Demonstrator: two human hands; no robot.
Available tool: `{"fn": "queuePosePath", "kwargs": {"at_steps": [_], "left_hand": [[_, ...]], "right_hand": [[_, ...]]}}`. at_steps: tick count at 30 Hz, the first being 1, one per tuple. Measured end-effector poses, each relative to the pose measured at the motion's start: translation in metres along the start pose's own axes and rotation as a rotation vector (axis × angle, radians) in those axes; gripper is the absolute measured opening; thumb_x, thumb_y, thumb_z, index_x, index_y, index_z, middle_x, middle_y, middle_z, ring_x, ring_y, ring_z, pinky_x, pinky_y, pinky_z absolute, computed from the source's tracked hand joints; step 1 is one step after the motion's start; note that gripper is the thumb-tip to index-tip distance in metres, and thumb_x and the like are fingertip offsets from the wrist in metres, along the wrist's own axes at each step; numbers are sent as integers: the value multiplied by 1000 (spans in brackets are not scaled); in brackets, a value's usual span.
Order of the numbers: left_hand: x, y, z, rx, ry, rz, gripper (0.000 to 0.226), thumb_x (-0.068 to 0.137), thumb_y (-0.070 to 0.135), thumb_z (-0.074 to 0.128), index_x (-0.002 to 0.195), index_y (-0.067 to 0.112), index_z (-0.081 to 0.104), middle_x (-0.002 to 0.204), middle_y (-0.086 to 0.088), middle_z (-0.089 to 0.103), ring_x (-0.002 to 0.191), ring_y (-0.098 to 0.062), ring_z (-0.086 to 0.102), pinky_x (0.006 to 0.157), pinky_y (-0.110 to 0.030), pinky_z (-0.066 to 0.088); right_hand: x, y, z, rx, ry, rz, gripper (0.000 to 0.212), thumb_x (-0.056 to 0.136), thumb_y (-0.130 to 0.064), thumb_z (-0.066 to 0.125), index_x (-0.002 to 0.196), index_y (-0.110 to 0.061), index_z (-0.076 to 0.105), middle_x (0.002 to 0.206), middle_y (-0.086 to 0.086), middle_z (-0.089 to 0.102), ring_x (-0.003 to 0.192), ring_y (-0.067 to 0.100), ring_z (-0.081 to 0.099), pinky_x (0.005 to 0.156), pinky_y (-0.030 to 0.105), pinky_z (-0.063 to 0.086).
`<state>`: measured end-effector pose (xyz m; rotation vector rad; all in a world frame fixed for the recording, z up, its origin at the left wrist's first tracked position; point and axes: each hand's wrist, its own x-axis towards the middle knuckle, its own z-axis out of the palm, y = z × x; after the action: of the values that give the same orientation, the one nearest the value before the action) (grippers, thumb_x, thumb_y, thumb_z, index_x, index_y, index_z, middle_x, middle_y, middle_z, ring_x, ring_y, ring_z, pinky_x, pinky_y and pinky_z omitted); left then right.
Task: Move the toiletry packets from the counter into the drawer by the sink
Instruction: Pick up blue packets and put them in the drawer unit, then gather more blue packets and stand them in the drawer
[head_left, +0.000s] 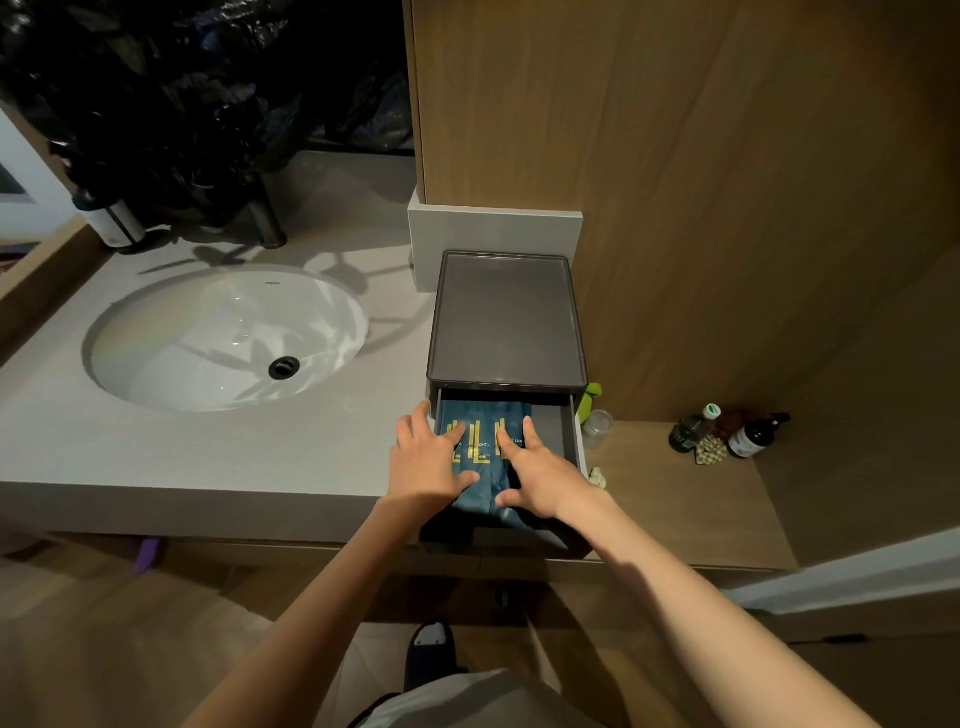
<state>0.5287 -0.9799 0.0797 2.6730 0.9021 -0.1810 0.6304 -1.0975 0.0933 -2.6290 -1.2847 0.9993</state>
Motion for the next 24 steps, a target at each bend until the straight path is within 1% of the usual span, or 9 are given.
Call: {"fn": "queuePosePath", "kwargs": {"at_steps": [4, 6, 10, 13, 16, 17, 19, 21, 24], "left_hand": [[-8, 0, -6, -16, -3, 8, 73, 85, 54, 57, 148, 31, 28, 155, -16, 11, 141, -34, 12, 109, -43, 31], [-19, 0, -11, -95, 46, 3, 68, 87, 52, 55, 147, 34, 29, 155, -16, 16, 140, -33, 14, 108, -44, 31], [-46, -9, -31, -348, 201, 18, 57, 91, 44, 54, 144, 33, 37, 144, -8, 42, 134, -27, 34, 107, -42, 35], [-72, -21, -52, -566, 326, 45, 46, 93, 32, 56, 138, 29, 47, 126, 2, 61, 115, -13, 56, 97, -29, 45], [-100, -39, -69, -758, 358, 1, 37, 95, 24, 54, 131, 28, 53, 111, 10, 64, 99, 1, 59, 81, -3, 43], [-108, -48, -72, -806, 363, -17, 35, 95, 23, 54, 129, 29, 55, 108, 11, 65, 97, 3, 59, 77, 0, 42], [-122, -69, -74, -896, 373, -54, 31, 94, 22, 55, 124, 31, 57, 104, 11, 66, 95, 2, 61, 76, -2, 45], [-134, -93, -68, -996, 371, -103, 29, 94, 20, 56, 121, 30, 58, 102, 9, 68, 91, -4, 64, 76, -8, 49], [-150, -134, -54, -1124, 378, -162, 28, 93, 11, 57, 120, 17, 60, 95, 0, 70, 83, -15, 65, 73, -13, 52]], "right_hand": [[-10, 2, -4, -17, 49, -6, 85, 90, -38, 60, 154, -25, 5, 161, 13, -6, 145, 31, 25, 112, 41, 36], [-23, 3, -10, -15, 144, -56, 75, 92, -38, 58, 153, -24, 16, 162, 10, 7, 141, 30, 33, 110, 42, 37], [-53, 2, -22, 43, 352, -236, 61, 94, -36, 54, 149, -29, 28, 156, -1, 29, 140, 20, 35, 111, 41, 37], [-70, -7, -27, 166, 429, -350, 55, 95, -33, 54, 146, -30, 34, 147, -7, 43, 135, 11, 40, 111, 32, 37], [-81, -26, -26, 419, 444, -407, 49, 93, -27, 57, 140, -31, 44, 128, -11, 58, 116, 1, 54, 99, 20, 43], [-82, -34, -24, 522, 438, -412, 46, 93, -24, 59, 137, -31, 48, 121, -11, 62, 108, -2, 58, 92, 15, 45], [-82, -52, -13, 676, 434, -404, 40, 93, -20, 59, 131, -30, 54, 112, -10, 67, 98, 0, 63, 84, 11, 46], [-80, -73, 0, 775, 423, -384, 34, 93, -21, 58, 126, -29, 57, 108, -9, 70, 96, 2, 65, 83, 14, 49], [-76, -110, 20, 876, 441, -340, 27, 94, -24, 57, 120, -31, 57, 102, -10, 71, 89, 2, 68, 81, 16, 53]]}}
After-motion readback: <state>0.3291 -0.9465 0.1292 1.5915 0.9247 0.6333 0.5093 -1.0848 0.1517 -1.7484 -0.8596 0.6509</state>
